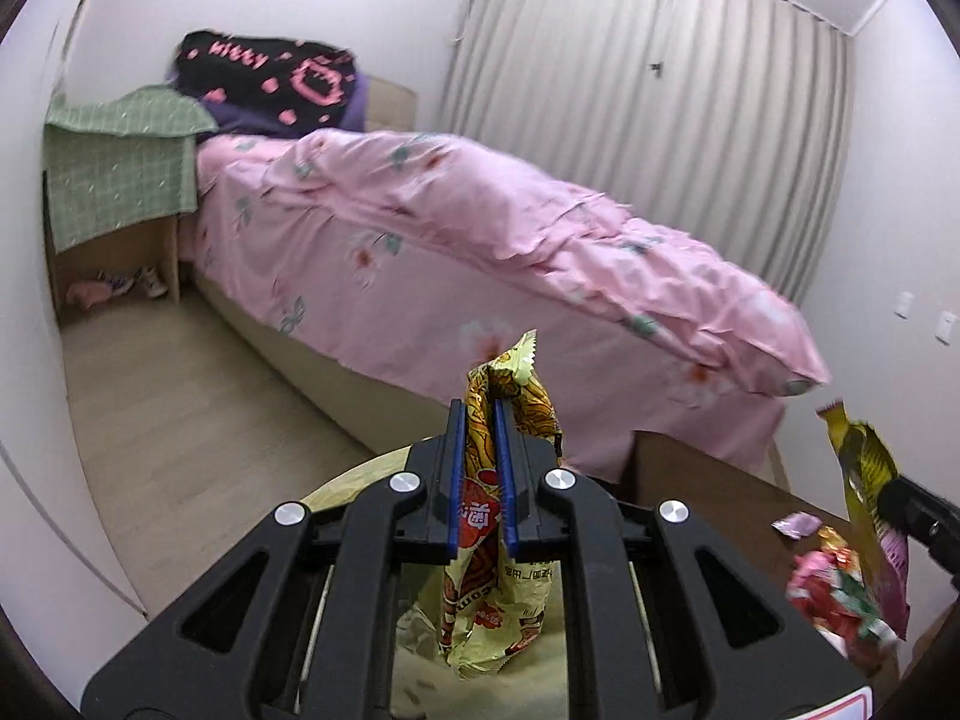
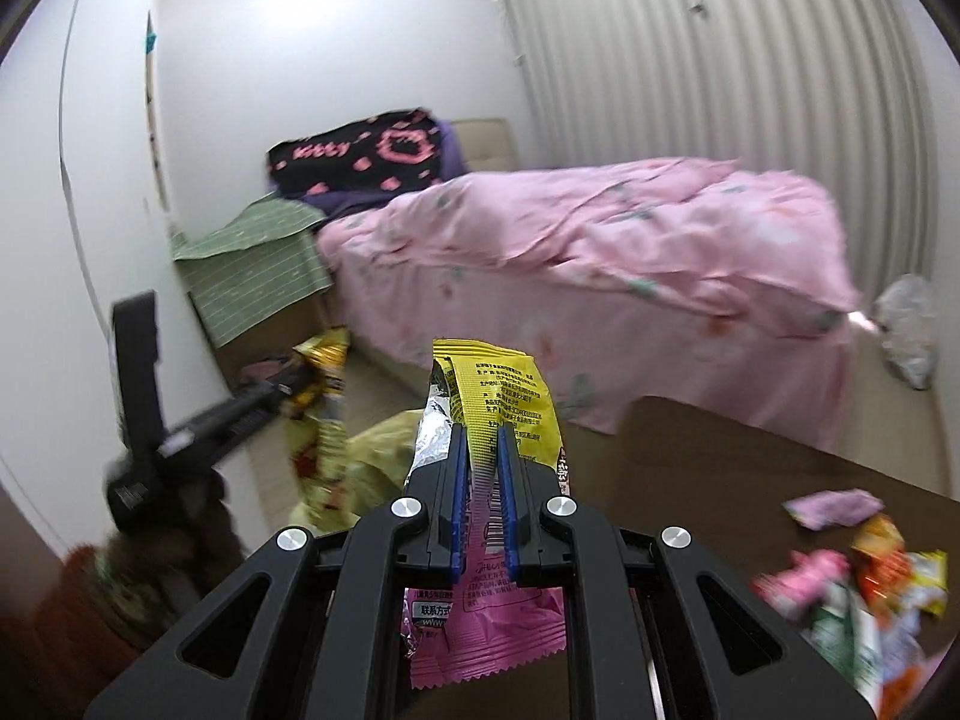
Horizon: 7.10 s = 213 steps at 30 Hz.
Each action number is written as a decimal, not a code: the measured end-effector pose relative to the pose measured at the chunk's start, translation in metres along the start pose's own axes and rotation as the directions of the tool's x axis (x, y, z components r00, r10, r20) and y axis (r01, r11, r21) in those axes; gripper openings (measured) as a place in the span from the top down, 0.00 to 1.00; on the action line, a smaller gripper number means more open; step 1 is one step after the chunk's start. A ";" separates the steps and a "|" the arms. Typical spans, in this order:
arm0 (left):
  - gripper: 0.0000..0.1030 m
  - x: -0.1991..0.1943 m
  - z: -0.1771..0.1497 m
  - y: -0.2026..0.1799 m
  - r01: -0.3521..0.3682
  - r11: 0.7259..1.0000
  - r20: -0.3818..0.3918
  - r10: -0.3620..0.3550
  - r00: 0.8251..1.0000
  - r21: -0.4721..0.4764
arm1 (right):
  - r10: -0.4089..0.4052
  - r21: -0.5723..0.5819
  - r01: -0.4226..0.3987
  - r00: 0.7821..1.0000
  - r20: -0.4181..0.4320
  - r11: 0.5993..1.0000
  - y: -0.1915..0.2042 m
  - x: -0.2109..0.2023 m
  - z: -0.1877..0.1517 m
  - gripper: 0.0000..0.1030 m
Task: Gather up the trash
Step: 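Carry both wrappers over the yellow bag and open both tools to drop them, then grasp a white paper cup with the left tool while the right tool grasps a blue-white wrapper, then lift the white cup with the left tool and carry it toward the yellow bag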
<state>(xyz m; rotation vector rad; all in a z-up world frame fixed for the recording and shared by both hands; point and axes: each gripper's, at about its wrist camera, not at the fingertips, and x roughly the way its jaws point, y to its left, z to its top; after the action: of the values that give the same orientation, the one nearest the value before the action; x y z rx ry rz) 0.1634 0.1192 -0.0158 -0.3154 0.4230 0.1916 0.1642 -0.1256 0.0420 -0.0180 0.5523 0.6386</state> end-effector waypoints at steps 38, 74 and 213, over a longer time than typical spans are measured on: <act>0.54 -0.012 -0.027 -0.005 0.154 0.983 -0.226 -0.172 0.959 -0.097 | -0.166 0.035 0.170 0.981 -0.096 0.985 -0.045 -0.005 -0.035 0.61; 0.54 -0.021 -0.131 -0.221 0.597 0.783 -0.523 -0.440 0.730 0.174 | -0.354 0.284 0.378 0.926 -0.134 0.881 -0.187 -0.158 -0.125 0.46; 0.40 -0.051 -0.132 -0.235 0.706 0.637 -0.557 -0.480 0.678 0.310 | -0.435 0.240 0.444 0.895 -0.092 0.863 -0.129 -0.210 -0.190 0.93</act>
<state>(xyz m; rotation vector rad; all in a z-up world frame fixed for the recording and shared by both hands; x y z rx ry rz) 0.1263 -0.1506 -0.0468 0.0459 0.7608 -0.6887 0.0060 -0.3822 -0.0361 0.0863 0.6357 0.1151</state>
